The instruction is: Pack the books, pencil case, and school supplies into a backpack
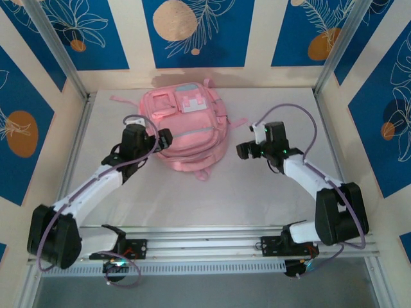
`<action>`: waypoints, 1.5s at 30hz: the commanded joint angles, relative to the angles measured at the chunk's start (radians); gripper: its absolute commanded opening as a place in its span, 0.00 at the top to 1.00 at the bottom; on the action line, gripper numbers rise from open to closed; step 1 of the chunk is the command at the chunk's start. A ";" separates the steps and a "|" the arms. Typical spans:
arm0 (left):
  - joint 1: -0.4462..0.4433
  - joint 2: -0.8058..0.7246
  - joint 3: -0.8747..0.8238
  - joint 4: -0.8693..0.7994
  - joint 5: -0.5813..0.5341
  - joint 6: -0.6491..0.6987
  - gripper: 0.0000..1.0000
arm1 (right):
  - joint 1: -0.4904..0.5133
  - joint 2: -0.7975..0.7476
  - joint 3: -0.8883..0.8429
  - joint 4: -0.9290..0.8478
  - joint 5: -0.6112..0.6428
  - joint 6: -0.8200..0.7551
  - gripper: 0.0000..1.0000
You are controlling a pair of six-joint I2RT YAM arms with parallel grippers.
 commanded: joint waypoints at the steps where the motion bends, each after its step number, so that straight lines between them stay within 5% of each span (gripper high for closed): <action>1: 0.017 -0.075 -0.096 0.004 -0.303 0.320 0.00 | -0.065 -0.034 -0.127 0.228 0.081 0.094 0.01; 6: 0.042 -0.103 -0.273 0.212 -0.365 0.495 0.00 | -0.117 0.002 -0.286 0.587 0.078 0.136 0.01; 13: 0.071 0.007 -0.421 0.572 -0.301 0.603 0.00 | -0.143 0.099 -0.276 0.712 0.089 0.077 0.01; 22: 0.108 0.220 -0.458 0.920 -0.110 0.759 0.00 | -0.237 0.169 -0.329 0.852 -0.104 0.122 0.01; 29: 0.259 0.426 -0.600 1.401 0.057 0.639 0.00 | -0.218 0.171 -0.327 0.851 -0.056 0.113 0.01; 31: 0.262 0.353 -0.587 1.257 0.060 0.625 0.00 | -0.220 0.170 -0.327 0.851 -0.059 0.114 0.01; 45: 0.262 0.367 -0.524 1.169 0.027 0.619 0.02 | -0.219 0.168 -0.328 0.851 -0.058 0.113 0.01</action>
